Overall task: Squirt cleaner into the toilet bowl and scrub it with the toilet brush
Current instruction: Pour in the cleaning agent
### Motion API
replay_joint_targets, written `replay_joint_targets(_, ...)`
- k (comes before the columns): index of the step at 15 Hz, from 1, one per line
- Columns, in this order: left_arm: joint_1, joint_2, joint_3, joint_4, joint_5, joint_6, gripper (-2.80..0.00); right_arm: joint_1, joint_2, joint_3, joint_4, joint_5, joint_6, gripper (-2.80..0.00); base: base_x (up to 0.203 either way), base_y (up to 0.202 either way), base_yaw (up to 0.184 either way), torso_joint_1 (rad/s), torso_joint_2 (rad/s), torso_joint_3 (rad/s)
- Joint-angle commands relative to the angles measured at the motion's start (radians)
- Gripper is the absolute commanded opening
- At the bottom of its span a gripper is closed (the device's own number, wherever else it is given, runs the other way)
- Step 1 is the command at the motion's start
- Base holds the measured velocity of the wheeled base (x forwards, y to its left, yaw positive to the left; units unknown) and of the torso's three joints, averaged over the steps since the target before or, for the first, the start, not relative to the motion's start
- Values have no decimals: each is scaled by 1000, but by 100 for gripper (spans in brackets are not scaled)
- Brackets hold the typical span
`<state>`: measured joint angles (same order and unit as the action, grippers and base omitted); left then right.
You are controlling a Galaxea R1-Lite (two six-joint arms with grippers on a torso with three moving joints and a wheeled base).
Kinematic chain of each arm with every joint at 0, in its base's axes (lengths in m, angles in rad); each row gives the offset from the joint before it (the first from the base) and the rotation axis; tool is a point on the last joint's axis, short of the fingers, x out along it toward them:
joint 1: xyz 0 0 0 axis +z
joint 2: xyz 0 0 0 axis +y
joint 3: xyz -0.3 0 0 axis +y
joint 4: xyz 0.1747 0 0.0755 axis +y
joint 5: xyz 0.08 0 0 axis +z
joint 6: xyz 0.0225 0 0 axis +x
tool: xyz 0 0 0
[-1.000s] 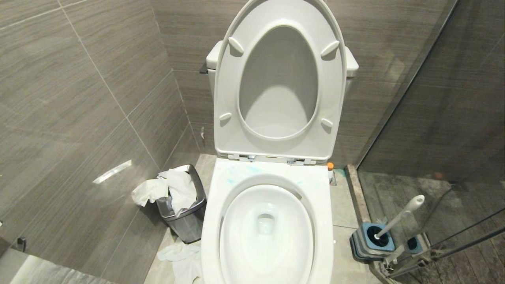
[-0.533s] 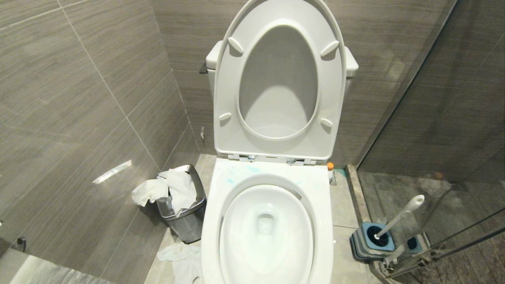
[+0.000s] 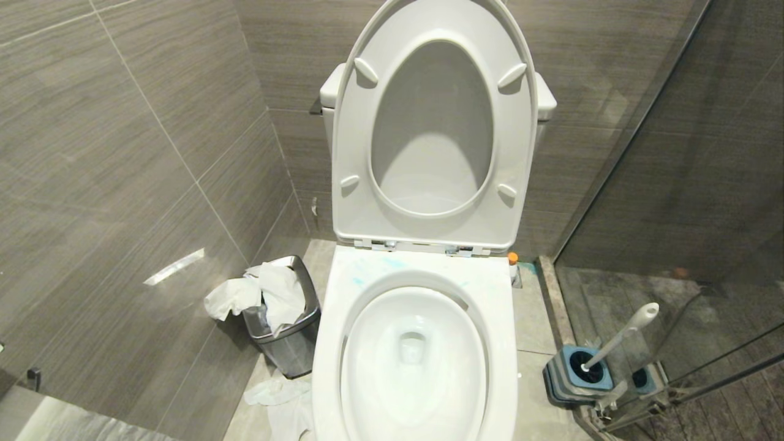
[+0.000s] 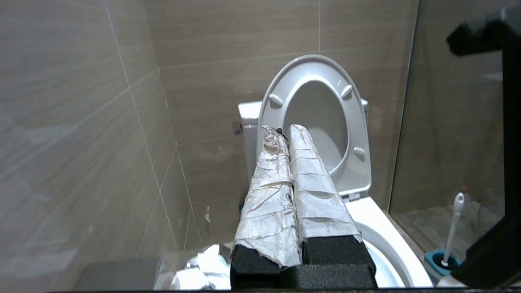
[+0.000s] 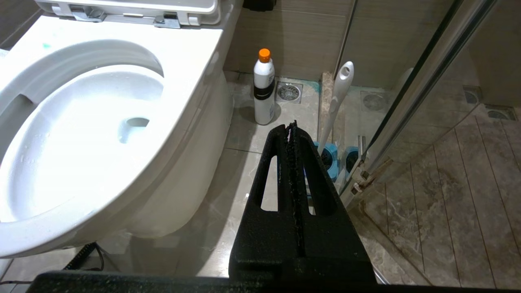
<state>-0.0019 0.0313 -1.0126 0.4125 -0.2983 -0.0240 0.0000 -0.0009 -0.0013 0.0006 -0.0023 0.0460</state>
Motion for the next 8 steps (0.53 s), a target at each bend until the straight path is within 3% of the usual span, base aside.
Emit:
replay_joint_targets(1, 0, -28, 27, 1, 0, 1, -280, 0, 1, 0, 0, 0, 0, -280, 0, 0, 0, 0, 0, 0)
replay_joint_targets(5, 0, -28, 103, -19, 3, 4, -280, 0, 1, 0, -1, -1, 0, -280, 0, 0, 0, 0, 0, 0)
replay_joint_targets(8, 0, -28, 206, -137, 4, 17, -280, 0, 1, 1, 0, -1, 0, -280, 0, 0, 0, 0, 0, 0)
